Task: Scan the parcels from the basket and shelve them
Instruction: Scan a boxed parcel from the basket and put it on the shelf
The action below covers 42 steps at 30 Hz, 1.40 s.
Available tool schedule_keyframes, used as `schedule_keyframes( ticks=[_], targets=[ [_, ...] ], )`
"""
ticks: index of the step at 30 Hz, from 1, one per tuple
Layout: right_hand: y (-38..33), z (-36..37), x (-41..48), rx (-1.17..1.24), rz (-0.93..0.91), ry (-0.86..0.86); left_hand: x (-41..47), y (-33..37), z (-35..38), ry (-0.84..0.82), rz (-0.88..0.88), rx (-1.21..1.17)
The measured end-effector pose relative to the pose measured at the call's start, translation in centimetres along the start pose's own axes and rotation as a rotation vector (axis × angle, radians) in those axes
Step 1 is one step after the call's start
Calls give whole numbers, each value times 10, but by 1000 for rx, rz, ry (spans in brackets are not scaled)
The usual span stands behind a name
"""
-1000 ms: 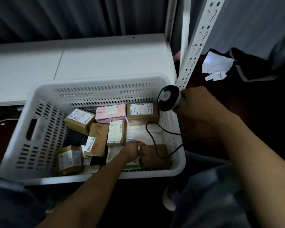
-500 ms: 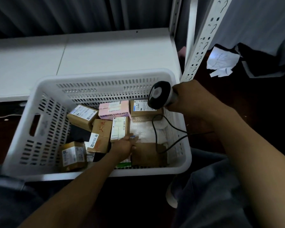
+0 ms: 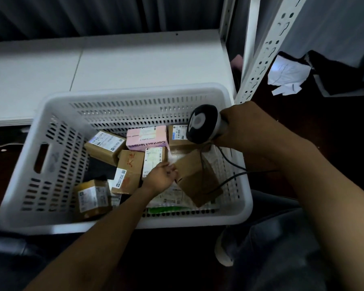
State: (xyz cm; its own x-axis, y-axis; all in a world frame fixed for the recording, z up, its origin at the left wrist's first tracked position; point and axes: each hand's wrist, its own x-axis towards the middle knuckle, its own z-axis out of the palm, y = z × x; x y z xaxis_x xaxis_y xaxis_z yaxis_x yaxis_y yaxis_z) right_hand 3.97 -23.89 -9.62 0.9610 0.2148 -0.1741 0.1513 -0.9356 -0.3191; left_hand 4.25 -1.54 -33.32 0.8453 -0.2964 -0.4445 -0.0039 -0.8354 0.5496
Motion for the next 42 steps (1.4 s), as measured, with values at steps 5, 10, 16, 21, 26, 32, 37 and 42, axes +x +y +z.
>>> schedule_keyframes(
  ticks=[5,10,16,21,26,32,37,42],
  targets=[
    [-1,-1,3,-2,-7,26,10,-4,-1,-117,-33,-20],
    [-4,0,3,-19,-1,-7,19,1,16,4,-158,-240],
    [-9,-4,6,8,33,-44,7,0,-9,24,-209,-345],
    [-23,-12,13,40,34,-83,-28,-3,-62,264,-219,-473],
    [-36,-12,24,449,153,-17,-66,0,-118,478,-201,-671],
    [-49,4,46,889,242,87,-91,2,-169,590,-122,-903],
    [-67,12,59,1327,343,79,-112,-6,-189,528,-56,-946],
    [-77,15,66,1496,375,94,-138,3,-208,423,16,-712]
  ],
)
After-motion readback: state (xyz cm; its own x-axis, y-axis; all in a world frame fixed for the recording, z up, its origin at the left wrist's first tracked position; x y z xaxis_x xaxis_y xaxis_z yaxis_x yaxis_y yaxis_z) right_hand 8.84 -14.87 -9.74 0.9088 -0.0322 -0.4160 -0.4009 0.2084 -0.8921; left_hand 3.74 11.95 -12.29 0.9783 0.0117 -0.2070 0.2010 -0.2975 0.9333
